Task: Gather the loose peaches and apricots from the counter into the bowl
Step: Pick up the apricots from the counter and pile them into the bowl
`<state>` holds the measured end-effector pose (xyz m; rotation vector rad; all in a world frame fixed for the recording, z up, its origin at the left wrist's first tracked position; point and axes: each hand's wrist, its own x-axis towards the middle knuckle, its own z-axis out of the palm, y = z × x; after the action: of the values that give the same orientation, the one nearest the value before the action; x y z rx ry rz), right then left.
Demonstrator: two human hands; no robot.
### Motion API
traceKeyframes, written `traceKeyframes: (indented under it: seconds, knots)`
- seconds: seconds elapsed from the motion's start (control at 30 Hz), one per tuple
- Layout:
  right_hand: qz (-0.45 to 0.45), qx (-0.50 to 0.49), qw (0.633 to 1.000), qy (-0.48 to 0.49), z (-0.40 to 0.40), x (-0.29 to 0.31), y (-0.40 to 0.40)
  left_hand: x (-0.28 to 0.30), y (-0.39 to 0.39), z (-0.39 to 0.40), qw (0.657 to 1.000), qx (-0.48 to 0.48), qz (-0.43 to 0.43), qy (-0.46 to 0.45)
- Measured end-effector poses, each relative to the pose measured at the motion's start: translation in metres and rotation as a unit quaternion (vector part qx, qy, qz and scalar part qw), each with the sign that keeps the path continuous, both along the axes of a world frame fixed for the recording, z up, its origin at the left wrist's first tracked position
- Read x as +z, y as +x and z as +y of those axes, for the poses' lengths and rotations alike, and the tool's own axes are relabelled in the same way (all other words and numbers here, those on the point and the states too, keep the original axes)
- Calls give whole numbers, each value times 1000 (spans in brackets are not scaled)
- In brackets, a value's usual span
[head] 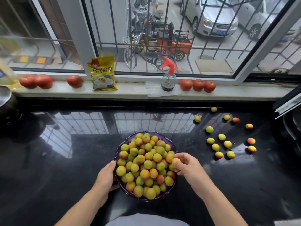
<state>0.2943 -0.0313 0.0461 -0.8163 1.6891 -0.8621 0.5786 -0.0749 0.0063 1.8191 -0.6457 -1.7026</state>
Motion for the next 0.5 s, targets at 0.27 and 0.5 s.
traceKeyframes:
  seconds: [0.27, 0.5]
  knots:
    - [234, 115, 965, -35, 21, -4, 3, 0, 1, -2, 1000, -15, -4, 1]
    - [417, 208, 878, -111, 29, -18, 21, 0, 2, -3, 1000, -25, -5, -1]
